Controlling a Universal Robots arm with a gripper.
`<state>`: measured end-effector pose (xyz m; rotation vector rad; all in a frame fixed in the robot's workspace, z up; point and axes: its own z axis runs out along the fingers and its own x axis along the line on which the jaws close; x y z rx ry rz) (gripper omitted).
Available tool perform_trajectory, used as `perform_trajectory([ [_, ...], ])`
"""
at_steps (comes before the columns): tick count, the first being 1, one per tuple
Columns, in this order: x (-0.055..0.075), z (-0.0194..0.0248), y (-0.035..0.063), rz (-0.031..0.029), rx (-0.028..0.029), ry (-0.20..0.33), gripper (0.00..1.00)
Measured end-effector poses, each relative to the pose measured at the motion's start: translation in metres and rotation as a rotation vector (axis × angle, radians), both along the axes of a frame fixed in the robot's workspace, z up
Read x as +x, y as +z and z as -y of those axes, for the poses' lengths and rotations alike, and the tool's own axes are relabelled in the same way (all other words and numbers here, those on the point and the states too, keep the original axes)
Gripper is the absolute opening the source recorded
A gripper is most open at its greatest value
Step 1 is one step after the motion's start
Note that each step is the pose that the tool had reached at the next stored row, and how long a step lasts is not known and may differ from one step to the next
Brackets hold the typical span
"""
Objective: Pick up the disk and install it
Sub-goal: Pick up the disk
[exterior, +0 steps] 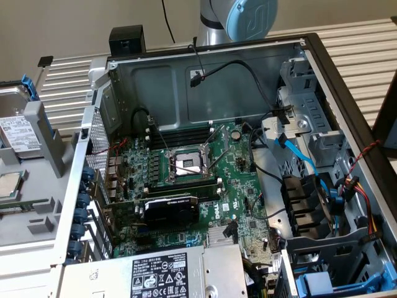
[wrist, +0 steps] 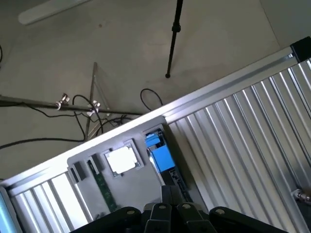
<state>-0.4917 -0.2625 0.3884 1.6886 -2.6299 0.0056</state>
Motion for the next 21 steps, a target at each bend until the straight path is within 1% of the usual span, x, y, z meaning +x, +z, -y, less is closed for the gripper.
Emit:
perform_trajectory([
  [21,0.0,0.0,-0.0002,0.0001,0.0001,0.378,0.11],
])
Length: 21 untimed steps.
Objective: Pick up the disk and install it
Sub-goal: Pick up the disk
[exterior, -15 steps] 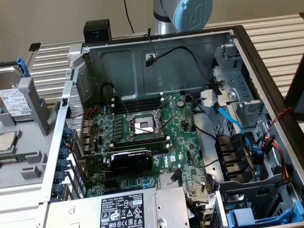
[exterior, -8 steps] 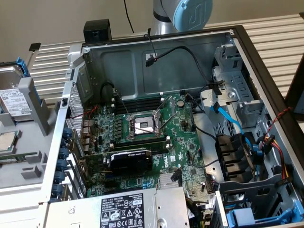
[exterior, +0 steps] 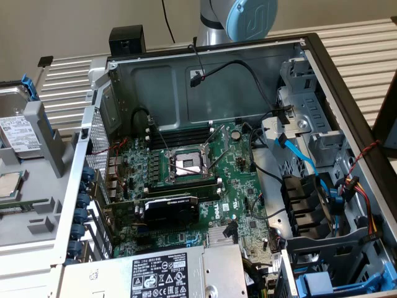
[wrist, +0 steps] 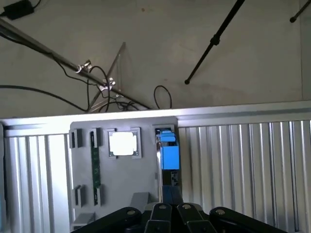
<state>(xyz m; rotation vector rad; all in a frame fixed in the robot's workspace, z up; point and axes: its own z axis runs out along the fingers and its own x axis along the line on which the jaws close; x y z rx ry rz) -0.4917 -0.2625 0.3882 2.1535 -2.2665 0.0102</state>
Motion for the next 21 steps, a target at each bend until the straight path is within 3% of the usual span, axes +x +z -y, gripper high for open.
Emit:
perform_trajectory([
  [5,-0.0001,0.0,0.0,0.0,0.0,0.003,0.11],
  [9,-0.0001,-0.0001,0.0,-0.0013,0.0007,0.061,0.11],
  [11,-0.0002,-0.0004,0.0001,-0.0127,0.0042,0.07,0.11],
  [13,-0.0001,-0.0007,0.0,-0.0379,0.0106,0.072,0.11],
  [14,-0.0001,-0.0007,0.0,-0.0465,0.0139,0.072,0.11],
  [21,-0.0001,-0.0007,0.0,-0.0478,0.0157,0.073,0.11],
])
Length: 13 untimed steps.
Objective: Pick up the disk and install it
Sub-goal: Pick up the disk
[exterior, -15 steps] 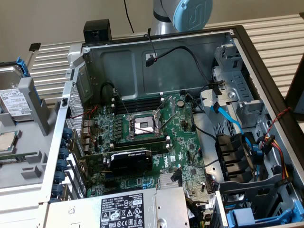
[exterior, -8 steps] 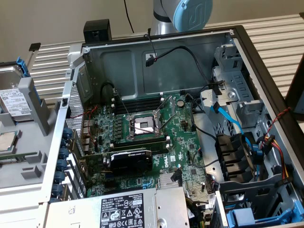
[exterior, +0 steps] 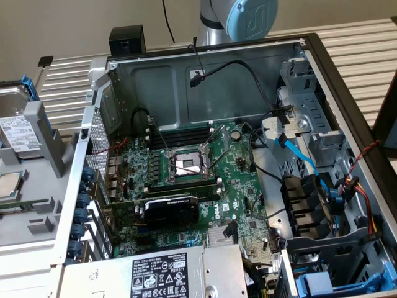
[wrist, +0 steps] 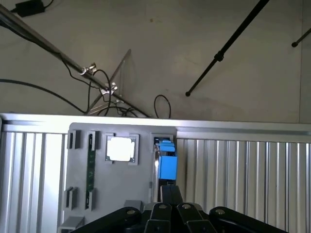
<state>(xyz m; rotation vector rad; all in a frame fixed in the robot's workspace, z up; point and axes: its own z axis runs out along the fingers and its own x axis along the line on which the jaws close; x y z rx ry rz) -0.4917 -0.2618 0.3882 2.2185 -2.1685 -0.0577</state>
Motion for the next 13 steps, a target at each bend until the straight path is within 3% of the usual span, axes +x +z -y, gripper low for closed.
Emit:
perform_trajectory([
  [6,0.0,0.0,0.0,0.0001,0.0,0.0,0.12],
  [10,0.0,0.0,0.0,0.0007,0.0,0.0,0.36],
  [13,0.0,0.0,-0.0001,0.002,0.0,0.0,0.42],
])
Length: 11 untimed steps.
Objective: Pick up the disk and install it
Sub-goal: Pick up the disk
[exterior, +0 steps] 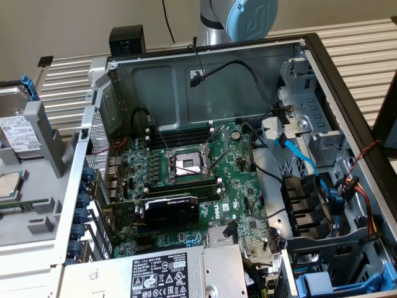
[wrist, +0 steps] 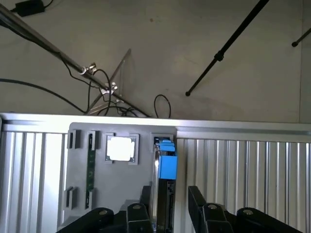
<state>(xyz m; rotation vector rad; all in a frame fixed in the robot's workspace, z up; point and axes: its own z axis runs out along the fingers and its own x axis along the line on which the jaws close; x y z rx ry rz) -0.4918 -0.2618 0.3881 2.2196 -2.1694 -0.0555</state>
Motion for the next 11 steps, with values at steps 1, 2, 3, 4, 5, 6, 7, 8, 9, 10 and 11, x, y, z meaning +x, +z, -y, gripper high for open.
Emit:
perform_trajectory([
  [1,0.0,0.0,0.0,0.0001,-0.0002,0.0,0.48],
  [2,-0.0001,0.0,0.0,0.0,-0.0006,0.0,0.48],
  [3,-0.0001,-0.0001,-0.0004,0.0003,-0.0014,0.0,0.54],
  [4,-0.0001,-0.0002,-0.0011,0.0012,-0.003,0.0,0.54],
  [5,-0.0001,-0.0004,-0.0019,0.0032,-0.0053,0.0,0.54],
  [6,-0.0001,-0.0007,-0.0027,0.0066,-0.007,0.0,0.54],
  [7,-0.0003,-0.0009,-0.0034,0.0104,-0.0078,0.0,0.54],
  [8,-0.0006,-0.0011,-0.0041,0.0155,-0.0085,0.0,0.54],
  [9,-0.0012,-0.0014,-0.0048,0.0213,-0.0095,0.0,0.54],
  [10,-0.002,-0.0018,-0.0054,0.0272,-0.0107,0.0,0.54],
  [11,-0.0031,-0.0023,-0.006,0.0326,-0.012,0.0,0.56],
])
